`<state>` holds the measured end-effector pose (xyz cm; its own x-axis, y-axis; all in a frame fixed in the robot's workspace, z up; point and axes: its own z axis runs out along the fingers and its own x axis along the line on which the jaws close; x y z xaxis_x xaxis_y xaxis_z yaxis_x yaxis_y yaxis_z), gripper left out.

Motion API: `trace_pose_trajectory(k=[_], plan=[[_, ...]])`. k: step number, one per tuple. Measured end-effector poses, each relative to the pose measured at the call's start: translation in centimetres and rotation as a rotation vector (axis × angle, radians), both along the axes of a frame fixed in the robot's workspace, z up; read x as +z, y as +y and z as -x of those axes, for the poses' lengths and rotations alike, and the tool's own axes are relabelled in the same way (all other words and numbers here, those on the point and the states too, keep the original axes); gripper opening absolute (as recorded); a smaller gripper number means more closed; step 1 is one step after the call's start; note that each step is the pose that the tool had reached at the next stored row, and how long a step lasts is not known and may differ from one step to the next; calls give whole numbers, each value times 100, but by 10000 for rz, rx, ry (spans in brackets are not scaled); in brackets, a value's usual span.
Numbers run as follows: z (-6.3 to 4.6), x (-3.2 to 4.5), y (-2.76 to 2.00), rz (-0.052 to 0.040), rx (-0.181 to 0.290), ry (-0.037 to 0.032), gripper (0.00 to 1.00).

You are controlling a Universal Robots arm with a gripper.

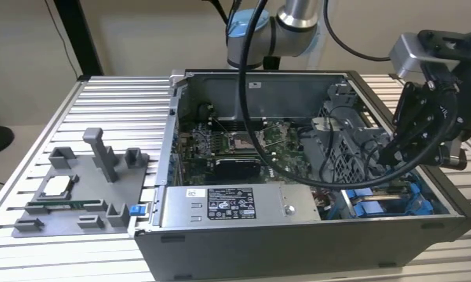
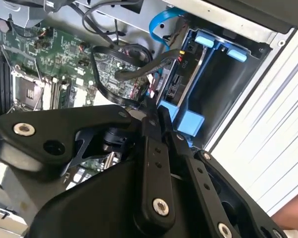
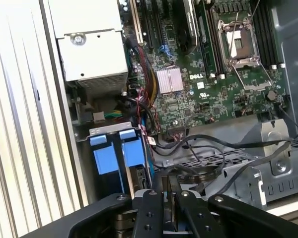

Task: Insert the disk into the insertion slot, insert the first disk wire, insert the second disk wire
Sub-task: 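Insert the second disk wire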

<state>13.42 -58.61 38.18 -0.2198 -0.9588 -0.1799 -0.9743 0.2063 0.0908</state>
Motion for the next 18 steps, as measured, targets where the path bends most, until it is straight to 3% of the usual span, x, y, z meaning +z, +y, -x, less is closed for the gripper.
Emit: trace_pose_trajectory(k=[4, 12, 18], plan=[[39, -24, -1, 14, 99, -262, 0], [139, -129, 0, 13, 274, -430, 0], [139, -177, -1, 10, 638, -614, 0]])
